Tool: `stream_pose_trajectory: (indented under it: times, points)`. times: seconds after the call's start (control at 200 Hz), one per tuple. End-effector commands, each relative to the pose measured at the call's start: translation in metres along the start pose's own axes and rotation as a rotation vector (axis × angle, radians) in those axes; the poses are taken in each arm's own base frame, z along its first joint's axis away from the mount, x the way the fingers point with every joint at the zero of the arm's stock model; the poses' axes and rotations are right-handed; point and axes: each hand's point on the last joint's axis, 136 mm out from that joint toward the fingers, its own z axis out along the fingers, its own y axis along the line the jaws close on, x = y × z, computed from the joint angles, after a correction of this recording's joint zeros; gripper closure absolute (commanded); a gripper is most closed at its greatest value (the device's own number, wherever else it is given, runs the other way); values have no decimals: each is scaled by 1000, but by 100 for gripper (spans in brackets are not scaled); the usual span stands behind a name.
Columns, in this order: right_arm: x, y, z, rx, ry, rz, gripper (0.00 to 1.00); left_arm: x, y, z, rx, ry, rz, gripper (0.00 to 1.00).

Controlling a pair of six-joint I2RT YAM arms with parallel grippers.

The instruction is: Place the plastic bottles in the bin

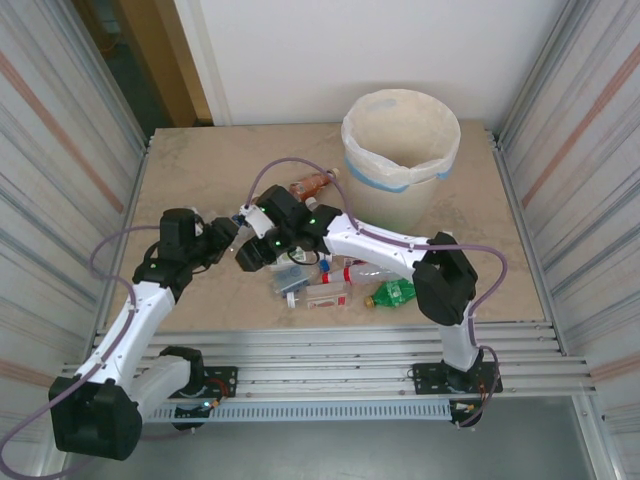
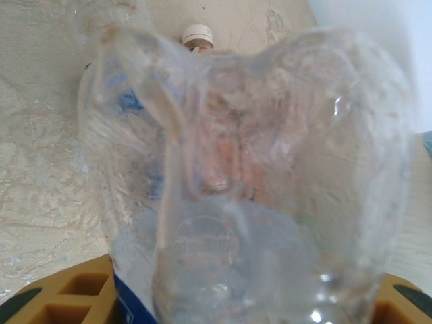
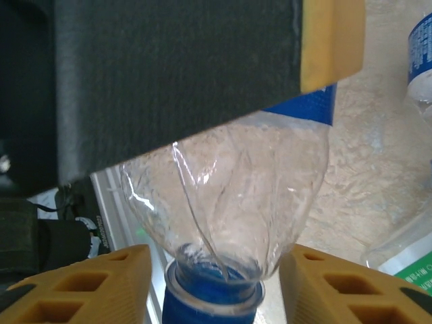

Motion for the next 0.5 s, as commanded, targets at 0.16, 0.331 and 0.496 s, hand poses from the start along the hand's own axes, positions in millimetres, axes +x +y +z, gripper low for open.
stream_pose_trajectory:
  times: [0.16,0.331,0.496]
  points:
    - [-7,4,6,-39,1,18,64,-4,-21,-7,70,-13,0,57]
    - [-8,3,5,-36,-2,23,85,-4,-23,-8,78,-15,4,52]
    - [-9,0,0,-17,-12,29,97,-4,-28,-12,102,-19,28,20]
